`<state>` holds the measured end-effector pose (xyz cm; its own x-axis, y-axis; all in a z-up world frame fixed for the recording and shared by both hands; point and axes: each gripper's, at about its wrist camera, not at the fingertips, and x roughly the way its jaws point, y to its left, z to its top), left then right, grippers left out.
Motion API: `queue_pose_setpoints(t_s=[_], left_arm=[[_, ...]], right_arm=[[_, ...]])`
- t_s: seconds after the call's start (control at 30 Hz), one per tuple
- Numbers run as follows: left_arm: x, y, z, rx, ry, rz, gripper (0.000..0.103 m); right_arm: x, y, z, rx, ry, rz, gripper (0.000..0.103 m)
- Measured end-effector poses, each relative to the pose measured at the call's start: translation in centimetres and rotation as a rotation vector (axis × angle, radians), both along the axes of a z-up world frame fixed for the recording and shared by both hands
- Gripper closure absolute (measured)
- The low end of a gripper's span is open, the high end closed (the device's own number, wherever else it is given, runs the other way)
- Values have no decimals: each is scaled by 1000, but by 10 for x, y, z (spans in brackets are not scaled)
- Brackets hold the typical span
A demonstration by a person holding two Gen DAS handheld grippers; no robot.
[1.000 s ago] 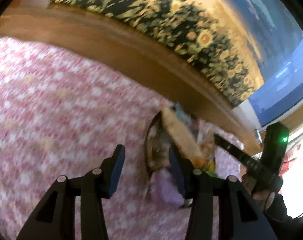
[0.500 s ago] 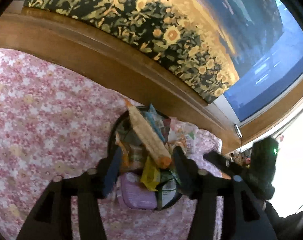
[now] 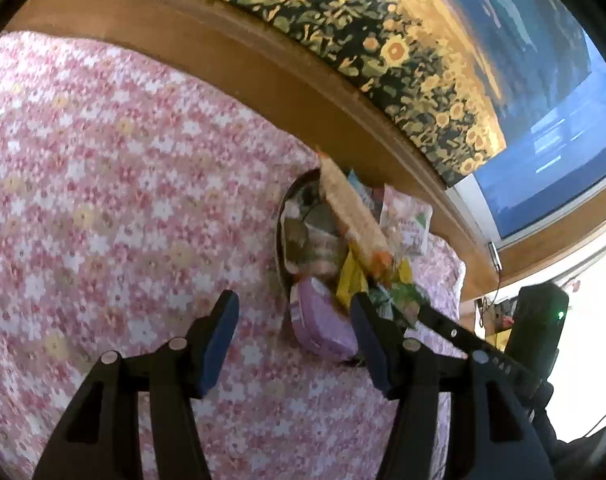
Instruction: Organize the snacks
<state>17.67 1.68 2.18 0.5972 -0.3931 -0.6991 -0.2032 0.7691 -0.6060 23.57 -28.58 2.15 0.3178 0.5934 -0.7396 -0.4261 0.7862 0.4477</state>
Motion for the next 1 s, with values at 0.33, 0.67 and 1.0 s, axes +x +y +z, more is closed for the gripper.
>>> queue_pose_setpoints(t_s=[0.33, 0.67, 1.0], left_arm=[[-1, -14, 9, 107, 25, -31, 35], [-8, -36, 19, 230, 26, -80, 32], [-5, -47, 26, 269, 12, -112, 32]], right_arm=[[8, -7, -8, -38, 43, -26, 44], [36, -41, 18, 167, -23, -108, 39], [92, 20, 21, -49, -96, -5, 71]])
